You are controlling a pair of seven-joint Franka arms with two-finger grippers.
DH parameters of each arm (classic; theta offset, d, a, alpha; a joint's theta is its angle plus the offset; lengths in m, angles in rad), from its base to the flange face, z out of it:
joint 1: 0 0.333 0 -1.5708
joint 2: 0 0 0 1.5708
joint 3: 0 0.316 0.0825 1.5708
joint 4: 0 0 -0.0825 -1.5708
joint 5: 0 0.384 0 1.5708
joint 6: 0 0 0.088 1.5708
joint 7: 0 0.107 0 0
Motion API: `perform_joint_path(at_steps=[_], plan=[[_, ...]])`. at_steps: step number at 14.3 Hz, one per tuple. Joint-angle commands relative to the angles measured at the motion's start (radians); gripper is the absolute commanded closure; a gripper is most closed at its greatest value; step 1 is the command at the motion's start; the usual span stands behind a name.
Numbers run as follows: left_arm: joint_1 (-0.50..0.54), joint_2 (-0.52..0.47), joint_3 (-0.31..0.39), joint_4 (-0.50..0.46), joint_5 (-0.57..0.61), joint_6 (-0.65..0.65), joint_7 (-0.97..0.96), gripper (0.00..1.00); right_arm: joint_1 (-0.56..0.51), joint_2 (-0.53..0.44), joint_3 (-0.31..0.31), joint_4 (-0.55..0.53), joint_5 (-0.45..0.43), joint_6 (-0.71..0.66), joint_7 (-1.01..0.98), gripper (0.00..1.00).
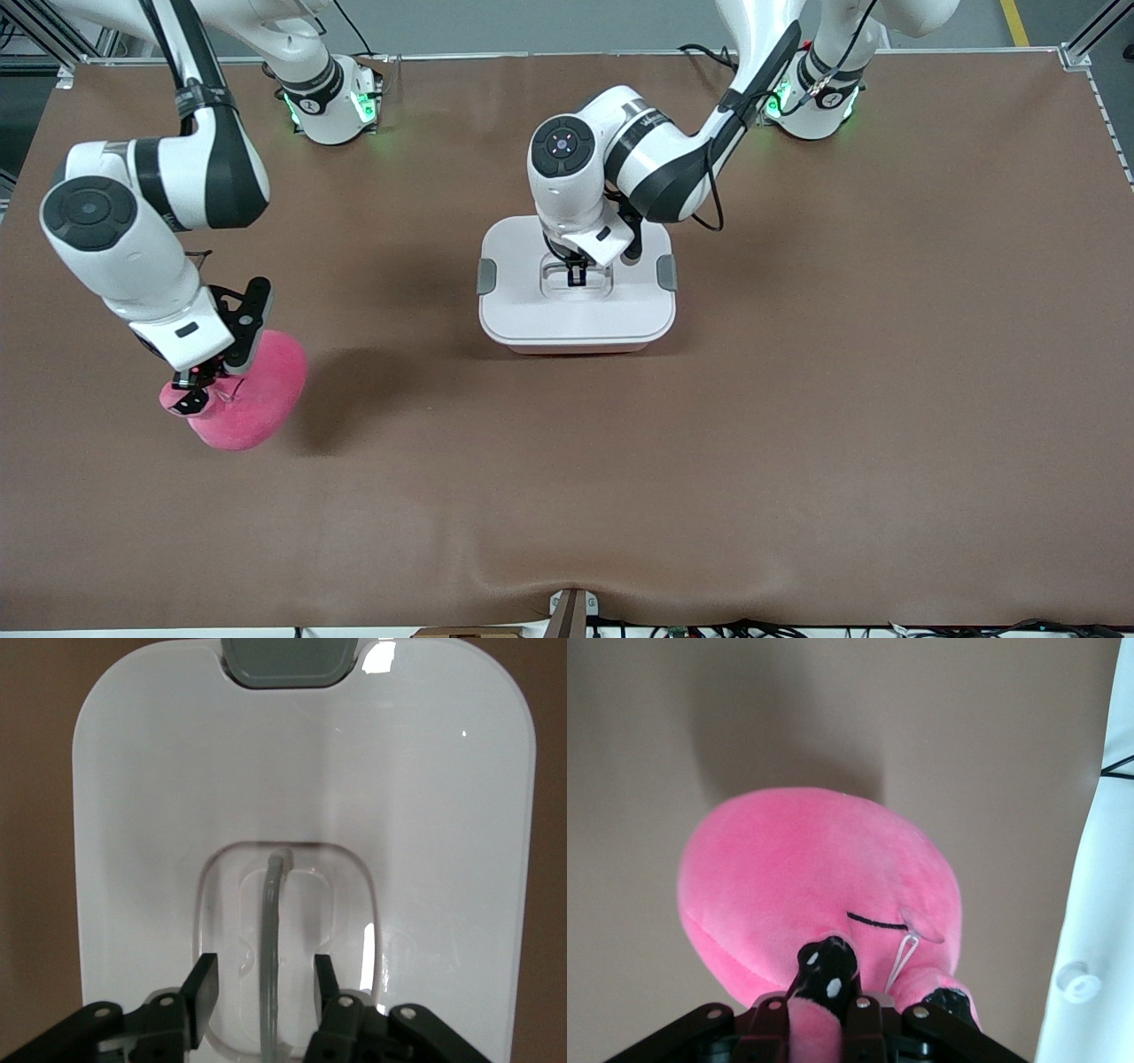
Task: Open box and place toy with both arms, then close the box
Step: 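Lift the plush with the right gripper while the left gripper raises the lid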
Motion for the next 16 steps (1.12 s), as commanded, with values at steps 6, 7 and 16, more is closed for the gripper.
perform_joint_path(at_steps=[6, 7, 16], plan=[[-0.015, -0.019, 0.007, -0.010, 0.050, 0.010, -0.028, 1.00, 0.061, -0.029, -0.007, 0.000, -0.163, -0.032, 0.009, 1.00], [-0.013, -0.021, 0.007, -0.010, 0.051, 0.007, -0.028, 1.00, 0.077, -0.029, -0.005, 0.007, -0.218, -0.030, 0.011, 1.00], [-0.010, -0.064, 0.007, -0.011, 0.097, -0.031, -0.025, 1.00, 0.159, -0.038, -0.005, 0.070, -0.286, -0.052, -0.039, 1.00]])
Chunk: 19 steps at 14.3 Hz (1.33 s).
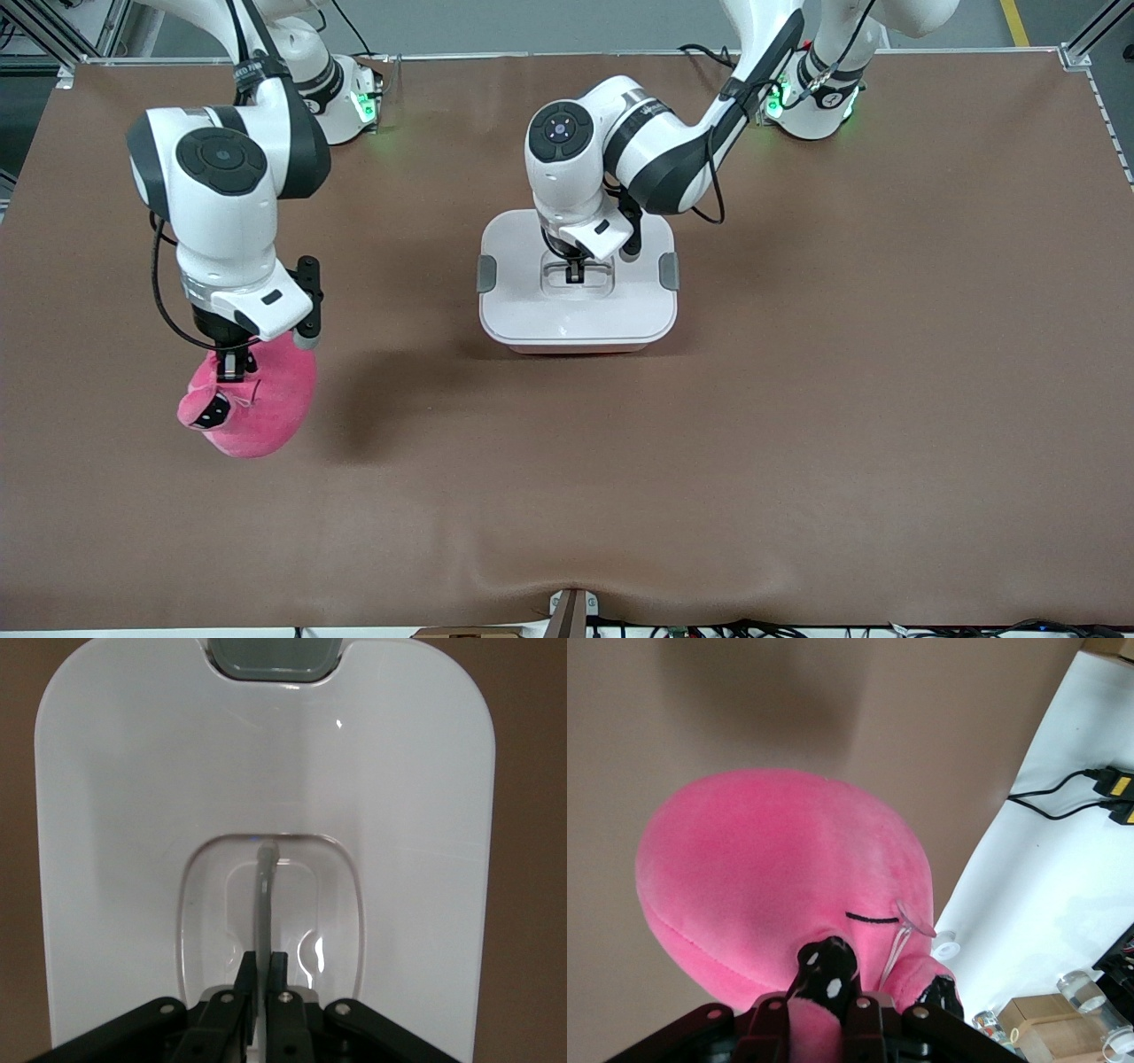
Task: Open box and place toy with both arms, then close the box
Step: 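Lift the plush with the right gripper while the left gripper raises the lid, then move the plush over the box while the left gripper sets the lid aside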
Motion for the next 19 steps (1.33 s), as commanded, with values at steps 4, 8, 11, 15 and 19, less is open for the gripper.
perform_joint_path(at_steps=[4, 8, 11, 15, 19], plan=[[0.005, -0.054, 0.007, -0.014, 0.054, -0.049, -0.012, 1.00, 0.035, -0.035, -0.002, 0.013, -0.010, -0.017, -0.090, 1.00], [0.032, -0.065, 0.010, -0.008, 0.072, -0.049, -0.009, 1.00, 0.126, -0.100, -0.002, -0.023, -0.005, -0.026, -0.182, 1.00], [0.060, -0.092, 0.009, -0.015, 0.074, -0.050, 0.024, 1.00, 0.235, -0.126, -0.004, -0.071, -0.003, -0.083, -0.195, 1.00], [0.106, -0.138, 0.007, -0.066, 0.074, -0.058, 0.088, 1.00, 0.335, -0.123, -0.004, -0.091, -0.003, -0.167, -0.167, 1.00], [0.175, -0.238, 0.003, -0.162, 0.072, -0.056, 0.212, 1.00, 0.413, -0.117, -0.004, -0.090, -0.005, -0.249, -0.014, 1.00]])
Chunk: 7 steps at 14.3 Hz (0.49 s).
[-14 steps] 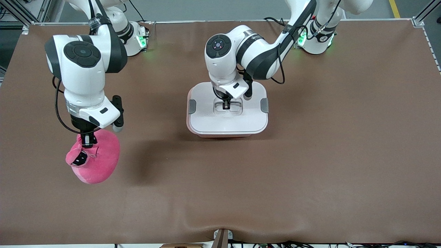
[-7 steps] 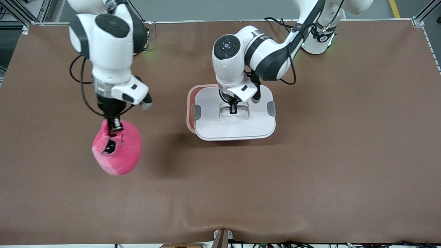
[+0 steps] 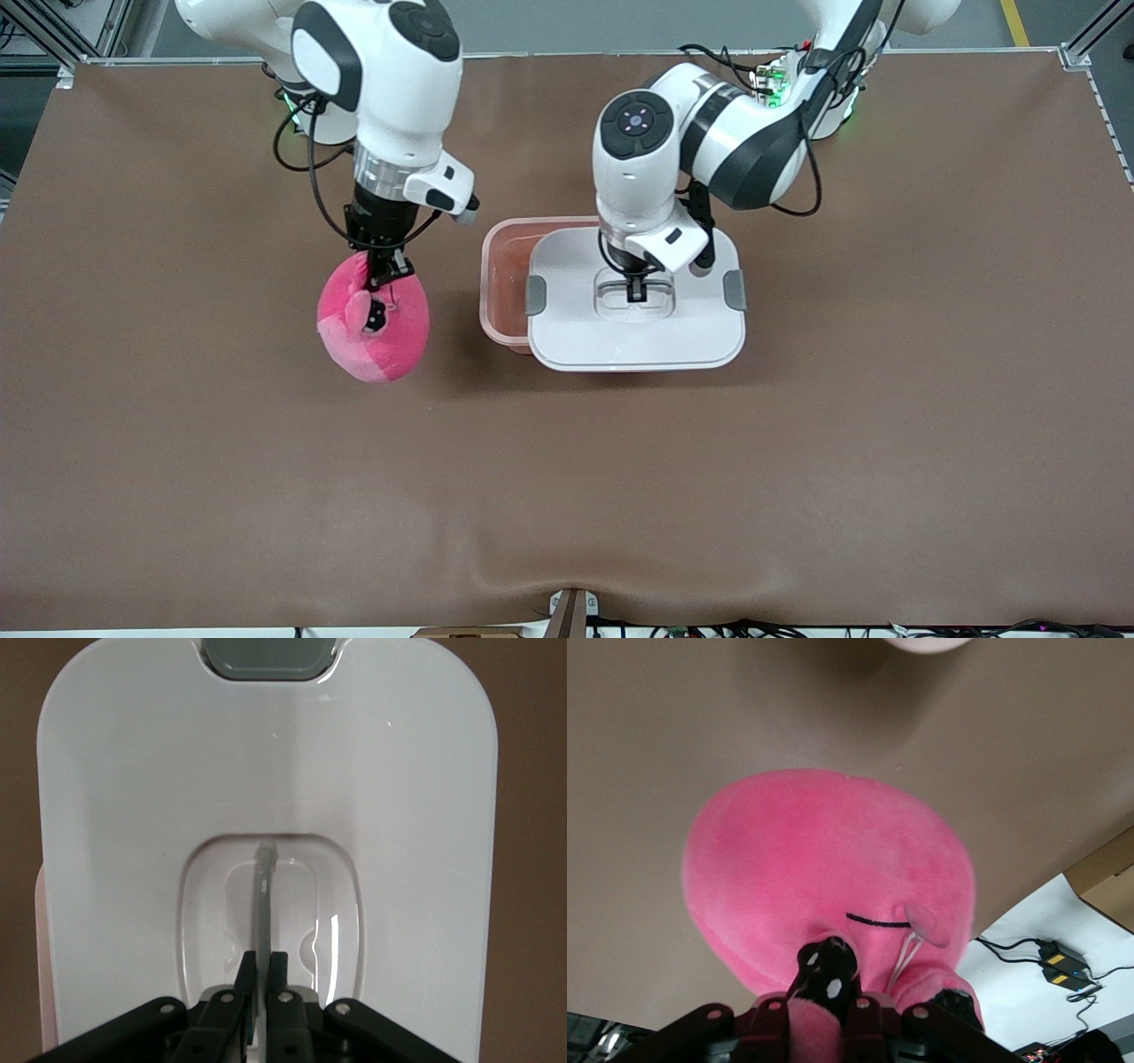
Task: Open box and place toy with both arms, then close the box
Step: 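Move the plush over the box while the left gripper sets the lid aside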
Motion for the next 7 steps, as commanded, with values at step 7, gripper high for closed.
perform_joint_path(at_steps=[7], plan=[[0.157, -0.199, -0.013, -0.183, 0.006, -0.004, 0.233, 1.00, 0.222, 0.071, -0.013, 0.064, -0.010, -0.128, 0.315, 1.00]])
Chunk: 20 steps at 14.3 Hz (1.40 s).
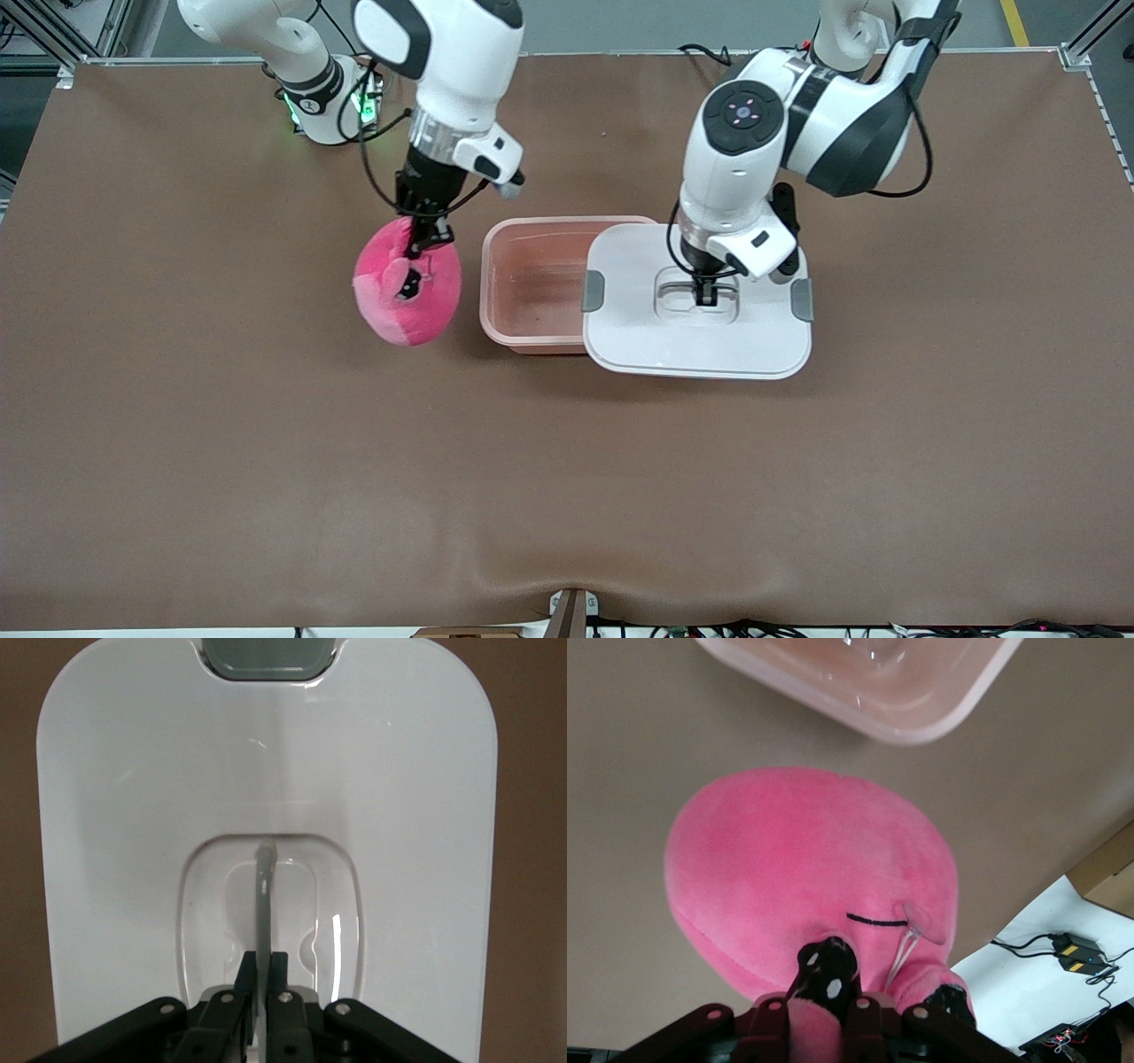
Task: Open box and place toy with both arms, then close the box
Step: 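Move the plush over the box while the left gripper sets the lid aside, then open the right gripper to drop the plush into the box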
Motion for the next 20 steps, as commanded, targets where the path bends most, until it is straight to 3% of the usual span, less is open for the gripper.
perform_joint_path(at_steps=[1, 5, 8, 9, 10, 11, 20], plan=[[0.045, -0.056, -0.012, -0.059, 0.006, -0.003, 0.061, 1.00, 0.096, 0.089, -0.013, 0.095, -0.010, -0.074, 0.089, 1.00], [0.107, -0.093, -0.012, -0.090, 0.006, -0.004, 0.136, 1.00, 0.170, 0.256, -0.013, 0.274, -0.007, -0.158, 0.115, 1.00], [0.157, -0.121, -0.013, -0.118, 0.004, -0.004, 0.222, 1.00, 0.225, 0.302, -0.013, 0.307, -0.012, -0.186, 0.159, 1.00], [0.172, -0.130, -0.013, -0.124, 0.004, -0.004, 0.248, 1.00, 0.236, 0.310, -0.014, 0.308, -0.019, -0.186, 0.179, 0.95], [0.184, -0.133, -0.013, -0.125, 0.003, -0.006, 0.276, 1.00, 0.239, 0.315, -0.014, 0.308, -0.022, -0.187, 0.188, 0.55], [0.197, -0.133, -0.013, -0.131, 0.003, -0.006, 0.296, 1.00, 0.238, 0.315, -0.016, 0.311, -0.021, -0.186, 0.189, 0.01], [0.283, -0.151, -0.013, -0.161, -0.056, -0.006, 0.456, 1.00, 0.249, 0.302, -0.027, 0.383, -0.019, -0.344, 0.195, 0.00]])
